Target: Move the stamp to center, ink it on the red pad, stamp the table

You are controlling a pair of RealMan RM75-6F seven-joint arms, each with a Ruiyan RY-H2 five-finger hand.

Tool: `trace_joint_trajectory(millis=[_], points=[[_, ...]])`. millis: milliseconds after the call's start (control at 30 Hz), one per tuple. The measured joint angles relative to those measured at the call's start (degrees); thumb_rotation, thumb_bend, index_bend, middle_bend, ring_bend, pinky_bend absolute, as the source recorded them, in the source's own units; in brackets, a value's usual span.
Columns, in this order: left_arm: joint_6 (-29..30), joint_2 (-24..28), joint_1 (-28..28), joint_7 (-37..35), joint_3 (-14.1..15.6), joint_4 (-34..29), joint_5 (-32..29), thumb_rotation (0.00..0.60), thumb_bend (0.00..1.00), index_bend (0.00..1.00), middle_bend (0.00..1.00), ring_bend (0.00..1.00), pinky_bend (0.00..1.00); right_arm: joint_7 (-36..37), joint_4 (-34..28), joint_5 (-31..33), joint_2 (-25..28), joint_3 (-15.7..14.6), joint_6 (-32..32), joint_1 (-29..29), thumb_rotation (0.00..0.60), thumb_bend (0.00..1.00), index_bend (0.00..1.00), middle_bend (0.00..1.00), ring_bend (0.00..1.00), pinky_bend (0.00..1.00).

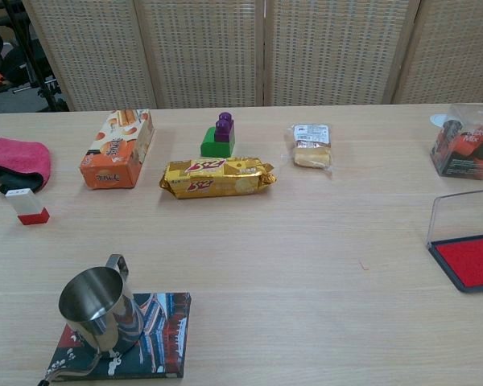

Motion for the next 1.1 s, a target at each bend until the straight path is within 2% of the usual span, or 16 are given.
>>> trace_joint_trajectory(millis=[400, 500, 533, 600, 633, 667, 700, 767, 833, 867, 933, 1100], points=[[1.31, -0.68, 0.30, 0.61, -0.48, 0.55, 0.29, 0.600, 0.20, 0.00, 0.00, 0.00, 0.00, -0.76, 0.02, 0.15, -0.31, 0.00, -0.35, 0.12, 0.600, 0.00, 0.01, 0.00, 0.00, 0.00], [0.91, -1.52, -0.25, 1.18, -0.81, 1.80, 0.32, 0.600, 0.25, 0.00, 0.01, 0.00, 0.00, -0.83, -0.33, 0.95, -0.20, 0.10, -0.97, 0.16, 0.600, 0.00, 0.01, 0.00, 0.00, 0.00], [0.41, -1.83, -0.59, 1.08, -0.98, 2.15, 0.17, 0.600, 0.31, 0.00, 0.09, 0.06, 0.01, -0.81, -0.57, 1.27, -0.07, 0.13, -1.31, 0.20, 0.600, 0.00, 0.01, 0.00, 0.00, 0.00], [-0.40, -2.31, -1.10, 0.35, -1.23, 2.73, -0.24, 0.600, 0.40, 0.00, 0.34, 0.24, 0.11, -0.67, -0.78, 1.40, 0.12, 0.18, -1.54, 0.28, 0.600, 0.00, 0.01, 0.00, 0.00, 0.00], [-1.22, -2.62, -1.49, -0.33, -1.35, 3.07, -0.57, 0.600, 0.42, 0.00, 0.52, 0.41, 0.22, -0.58, -0.82, 1.39, 0.17, 0.21, -1.53, 0.30, 0.600, 0.00, 0.01, 0.00, 0.00, 0.00], [-1.90, -2.96, -1.86, -0.97, -1.50, 3.46, -0.81, 0.600, 0.43, 0.00, 0.65, 0.57, 0.37, -0.47, -0.83, 1.38, 0.19, 0.22, -1.50, 0.29, 0.600, 0.00, 0.01, 0.00, 0.00, 0.00], [-2.49, -3.45, -2.25, -1.64, -1.69, 3.97, -1.05, 0.600, 0.42, 0.00, 0.72, 0.67, 0.48, -0.33, -0.84, 1.39, 0.22, 0.23, -1.49, 0.29, 0.600, 0.00, 0.01, 0.00, 0.00, 0.00], [-3.62, -4.66, -3.11, -2.74, -2.11, 5.19, -1.70, 0.600, 0.34, 0.00, 0.87, 0.89, 0.76, 0.12, -0.84, 1.51, 0.33, 0.27, -1.50, 0.27, 0.600, 0.00, 0.01, 0.00, 0.00, 0.00], [-5.49, -5.26, -4.10, -3.24, -2.50, 5.53, -2.83, 0.600, 0.23, 0.00, 0.93, 0.97, 0.88, 0.80, -0.83, 2.00, 0.41, 0.40, -1.63, 0.26, 0.600, 0.00, 0.01, 0.00, 0.00, 0.00], [-6.62, -5.41, -4.63, -3.35, -2.67, 5.55, -3.50, 0.600, 0.19, 0.00, 0.94, 0.99, 0.91, 1.12, -0.82, 2.24, 0.46, 0.46, -1.76, 0.27, 0.600, 0.00, 0.01, 0.00, 0.00, 0.00], [-9.94, -5.58, -6.08, -3.53, -3.08, 5.50, -5.46, 0.600, 0.16, 0.00, 0.95, 1.00, 0.93, 1.77, -0.76, 2.63, 0.59, 0.55, -2.14, 0.35, 0.600, 0.00, 0.01, 0.00, 0.00, 0.00], [-20.54, -5.57, -10.98, -3.63, -4.43, 5.61, -12.22, 0.600, 0.16, 0.00, 0.96, 1.00, 0.93, 2.60, -0.70, 3.01, 0.84, 0.68, -2.77, 0.57, 0.600, 0.00, 0.01, 0.00, 0.00, 0.00]])
